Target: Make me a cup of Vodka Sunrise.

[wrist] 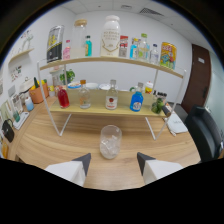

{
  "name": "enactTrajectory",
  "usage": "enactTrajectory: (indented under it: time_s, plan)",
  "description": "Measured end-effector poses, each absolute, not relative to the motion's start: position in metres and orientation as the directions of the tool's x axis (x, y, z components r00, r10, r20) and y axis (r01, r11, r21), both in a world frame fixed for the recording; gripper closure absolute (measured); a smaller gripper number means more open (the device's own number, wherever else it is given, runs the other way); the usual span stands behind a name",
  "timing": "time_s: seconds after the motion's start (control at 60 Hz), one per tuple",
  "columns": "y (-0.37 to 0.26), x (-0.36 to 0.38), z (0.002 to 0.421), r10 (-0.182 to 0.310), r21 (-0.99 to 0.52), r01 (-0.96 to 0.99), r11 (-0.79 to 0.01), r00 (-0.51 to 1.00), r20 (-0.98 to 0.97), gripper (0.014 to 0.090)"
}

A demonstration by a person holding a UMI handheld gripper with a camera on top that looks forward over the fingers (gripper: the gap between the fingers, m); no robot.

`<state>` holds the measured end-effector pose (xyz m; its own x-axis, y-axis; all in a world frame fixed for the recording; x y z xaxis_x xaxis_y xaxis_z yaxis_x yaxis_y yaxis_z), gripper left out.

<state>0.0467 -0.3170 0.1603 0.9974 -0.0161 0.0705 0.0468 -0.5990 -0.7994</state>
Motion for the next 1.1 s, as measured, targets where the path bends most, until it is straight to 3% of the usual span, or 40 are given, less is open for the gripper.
enactTrajectory:
  time_s: [0.283, 0.433, 0.617, 0.75, 1.0, 1.1]
  plan:
    - [-0.351, 0.002, 0.145, -0.011, -0.781, 0.035, -0.623, 0.998, 0.054, 0.0186]
    - [-0.340, -0.052, 0.154, 0.021, -0.828, 0.012, -0.561, 1.000, 0.001, 0.0182]
    - [-0.284, -0.098, 0.190, 0.037, -0.908, -0.022, -0.419, 0.998, -0.041, 0.0183]
    - [-0.232, -0.118, 0.204, 0.048, -0.933, -0.033, -0.358, 0.997, -0.053, 0.0183]
    - [-0.149, -0.138, 0.203, 0.046, -0.951, -0.018, -0.308, 0.998, -0.034, 0.0219]
    - [-0.126, -0.138, 0.196, 0.029, -0.954, 0.000, -0.300, 1.000, -0.009, 0.0283]
